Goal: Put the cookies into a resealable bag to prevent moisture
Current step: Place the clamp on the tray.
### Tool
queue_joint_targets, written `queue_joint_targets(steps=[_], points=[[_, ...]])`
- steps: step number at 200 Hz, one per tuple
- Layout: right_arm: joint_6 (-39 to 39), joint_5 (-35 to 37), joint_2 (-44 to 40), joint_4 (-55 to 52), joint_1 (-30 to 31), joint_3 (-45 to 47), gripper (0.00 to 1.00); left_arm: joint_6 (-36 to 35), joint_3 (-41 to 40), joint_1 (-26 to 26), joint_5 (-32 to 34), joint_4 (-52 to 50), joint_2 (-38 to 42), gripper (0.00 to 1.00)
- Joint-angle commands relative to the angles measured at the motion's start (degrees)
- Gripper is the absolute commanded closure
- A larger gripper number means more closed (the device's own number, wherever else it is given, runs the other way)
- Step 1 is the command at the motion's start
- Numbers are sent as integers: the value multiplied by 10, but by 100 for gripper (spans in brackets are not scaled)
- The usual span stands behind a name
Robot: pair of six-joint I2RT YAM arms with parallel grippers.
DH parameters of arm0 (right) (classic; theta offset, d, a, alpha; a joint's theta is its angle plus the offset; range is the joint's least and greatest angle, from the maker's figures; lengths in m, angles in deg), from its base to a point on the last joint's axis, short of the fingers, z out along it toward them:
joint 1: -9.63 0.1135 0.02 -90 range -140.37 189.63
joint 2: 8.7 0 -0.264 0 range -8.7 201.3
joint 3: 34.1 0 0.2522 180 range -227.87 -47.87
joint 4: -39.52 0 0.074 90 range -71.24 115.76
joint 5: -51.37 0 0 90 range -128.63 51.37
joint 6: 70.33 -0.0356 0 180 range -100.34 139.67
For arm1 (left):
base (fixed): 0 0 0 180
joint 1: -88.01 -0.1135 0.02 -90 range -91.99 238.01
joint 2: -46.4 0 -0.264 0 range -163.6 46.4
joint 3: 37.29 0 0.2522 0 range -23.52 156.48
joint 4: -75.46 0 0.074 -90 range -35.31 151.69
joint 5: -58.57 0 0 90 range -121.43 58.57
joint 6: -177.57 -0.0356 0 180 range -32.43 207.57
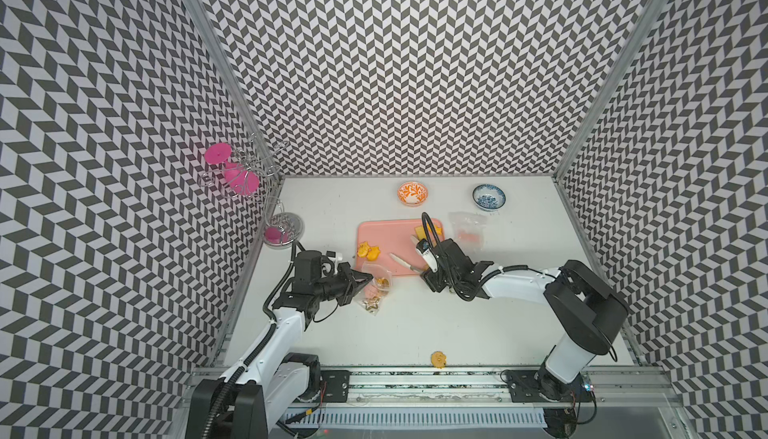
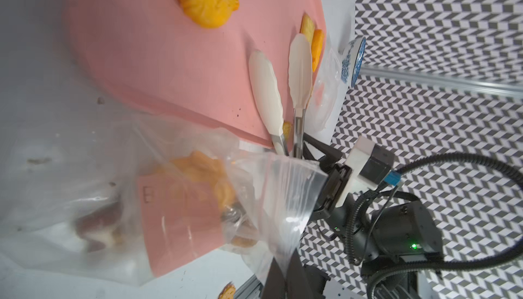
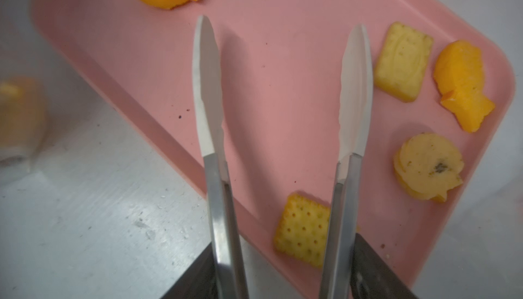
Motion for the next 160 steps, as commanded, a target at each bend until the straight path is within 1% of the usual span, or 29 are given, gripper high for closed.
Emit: queue_joint_targets(steps=[1,6,15,43,55,65,76,83,90,102,126,160], points=[[14,-10,-18,52,9,-3,22,47,-2,-5,8,61,19,100],[14,-8,-28,53,10,1,20,46,-2,-6,10,59,20,100],[13,-5,-50,60,10,10,18,42,0,-9,9,55,18,100],[-20,-39,-104,92,18,39,19,33,-2,-9,7,49,7,100],[-57,-75,-139,143,33,76,23,33,-2,-10,11,51,8,100],[-99,-114,-164,215,54,117,26,31,0,-9,13,50,6,100],[-142,-140,-176,304,82,160,30,27,4,-10,11,48,0,100],[-161,-151,-171,347,93,175,31,25,7,-10,8,48,-3,100],[-171,-164,-156,368,102,175,34,23,9,-10,8,47,-5,100],[-176,-172,-121,371,108,156,38,25,9,-10,8,51,-7,100],[-192,-175,-54,410,111,132,42,24,11,-10,8,50,-6,100],[-186,-176,3,419,111,85,47,25,4,-10,9,47,6,100]])
